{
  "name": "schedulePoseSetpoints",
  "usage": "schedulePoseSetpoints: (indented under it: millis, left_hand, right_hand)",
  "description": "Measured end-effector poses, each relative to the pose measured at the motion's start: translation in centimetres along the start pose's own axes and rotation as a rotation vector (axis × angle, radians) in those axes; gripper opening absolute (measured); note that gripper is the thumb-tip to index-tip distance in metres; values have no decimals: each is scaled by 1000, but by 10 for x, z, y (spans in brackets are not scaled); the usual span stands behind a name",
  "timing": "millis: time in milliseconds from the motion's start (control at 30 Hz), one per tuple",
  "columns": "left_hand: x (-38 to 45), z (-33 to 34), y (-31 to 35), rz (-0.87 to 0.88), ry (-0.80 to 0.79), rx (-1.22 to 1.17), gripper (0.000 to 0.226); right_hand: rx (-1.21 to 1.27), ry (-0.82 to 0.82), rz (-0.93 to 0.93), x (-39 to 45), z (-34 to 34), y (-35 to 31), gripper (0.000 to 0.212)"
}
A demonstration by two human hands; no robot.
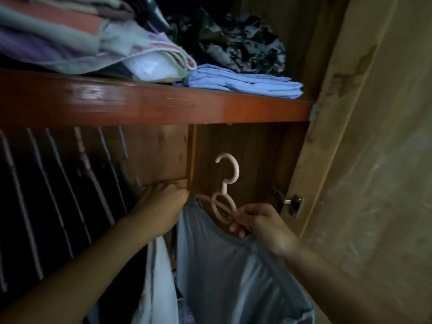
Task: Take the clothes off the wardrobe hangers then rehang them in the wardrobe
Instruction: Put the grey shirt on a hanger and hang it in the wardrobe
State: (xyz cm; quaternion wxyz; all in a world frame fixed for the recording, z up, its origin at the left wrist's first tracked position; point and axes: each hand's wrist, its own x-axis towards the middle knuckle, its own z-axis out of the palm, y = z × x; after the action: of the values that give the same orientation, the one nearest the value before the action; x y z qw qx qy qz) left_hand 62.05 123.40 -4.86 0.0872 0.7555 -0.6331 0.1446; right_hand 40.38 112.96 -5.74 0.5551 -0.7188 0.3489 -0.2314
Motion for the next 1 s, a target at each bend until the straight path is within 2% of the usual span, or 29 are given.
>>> schedulePoseSetpoints:
  millis: [100, 300, 467, 600, 733, 833, 933, 1000]
  left_hand:
    - [-7, -1, -22, -49, -49, 98, 22]
    - [-18, 4, -37, -115, 16, 101, 19]
    - [-29, 3, -42, -163, 65, 95, 22]
    - [-32, 4, -46, -169, 55, 47, 11]
    - [-40, 5, -43, -202, 50, 29, 20]
    - [-46, 9, -41, -211, 83, 13, 20]
    - [-51, 8, -41, -185, 97, -11, 26]
    - [-53, 6, -43, -195, 89, -57, 27]
  right_hand:
    - [3, -14, -11, 25, 22, -8, 27]
    - [-85, 17, -50, 74, 76, -27, 26]
    - [-185, -25, -138, 106, 115, -58, 21]
    - [-56, 2, -143, 127, 142, -77, 20]
    - [-49, 28, -87, 149, 156, -94, 20]
    - [-13, 5, -82, 155, 160, -101, 10]
    - [121, -62, -76, 158, 168, -102, 22]
    - [140, -78, -62, 159, 174, -103, 17]
